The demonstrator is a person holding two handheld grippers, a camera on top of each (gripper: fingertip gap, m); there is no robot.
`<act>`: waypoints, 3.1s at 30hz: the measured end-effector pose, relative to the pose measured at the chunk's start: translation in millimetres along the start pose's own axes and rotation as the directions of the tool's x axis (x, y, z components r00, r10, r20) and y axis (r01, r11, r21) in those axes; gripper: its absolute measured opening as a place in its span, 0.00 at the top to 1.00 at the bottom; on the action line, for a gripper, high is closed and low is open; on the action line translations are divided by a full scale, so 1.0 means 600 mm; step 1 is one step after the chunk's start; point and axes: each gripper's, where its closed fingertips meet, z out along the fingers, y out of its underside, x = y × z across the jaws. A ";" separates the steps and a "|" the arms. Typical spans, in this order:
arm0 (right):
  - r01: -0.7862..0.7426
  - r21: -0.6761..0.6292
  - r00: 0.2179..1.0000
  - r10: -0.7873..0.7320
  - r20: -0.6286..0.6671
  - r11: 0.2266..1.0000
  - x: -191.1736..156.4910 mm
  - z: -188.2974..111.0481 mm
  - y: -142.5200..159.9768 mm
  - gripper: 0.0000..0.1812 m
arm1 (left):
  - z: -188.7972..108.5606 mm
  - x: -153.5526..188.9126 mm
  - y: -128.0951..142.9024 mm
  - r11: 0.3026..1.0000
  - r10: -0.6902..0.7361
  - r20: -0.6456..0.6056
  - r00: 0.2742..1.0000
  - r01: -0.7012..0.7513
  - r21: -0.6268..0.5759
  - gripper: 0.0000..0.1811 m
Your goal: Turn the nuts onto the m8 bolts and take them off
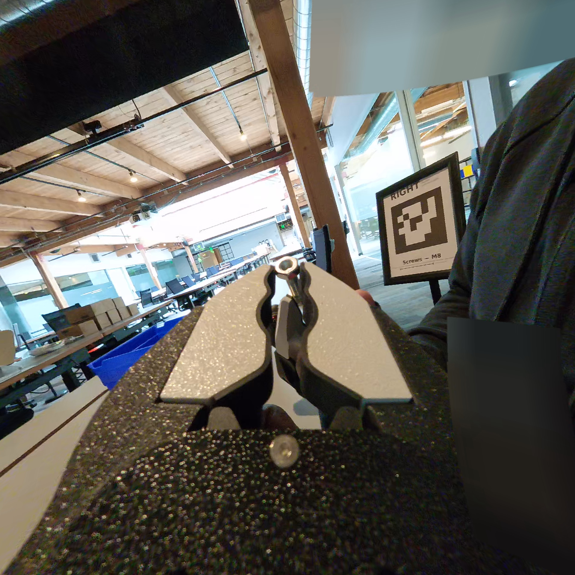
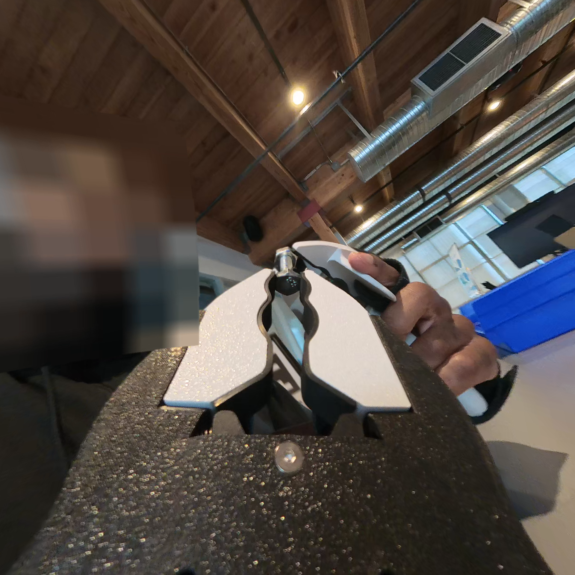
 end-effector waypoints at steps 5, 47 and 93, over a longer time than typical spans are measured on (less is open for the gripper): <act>0.090 -0.070 0.995 -0.093 -0.039 0.993 -0.001 0.003 0.008 0.92 | -0.003 0.002 -0.003 0.999 -0.052 -0.031 0.998 0.053 0.009 0.92; 0.503 -0.412 0.807 -0.584 -0.090 0.759 0.008 -0.010 0.029 0.92 | 0.000 0.012 0.004 0.994 -0.107 -0.084 0.991 0.107 -0.013 0.92; 0.769 -0.368 0.457 -0.852 -0.255 0.523 0.009 -0.022 -0.038 0.92 | 0.032 -0.031 0.002 0.814 -0.045 0.416 0.908 0.275 -0.512 0.82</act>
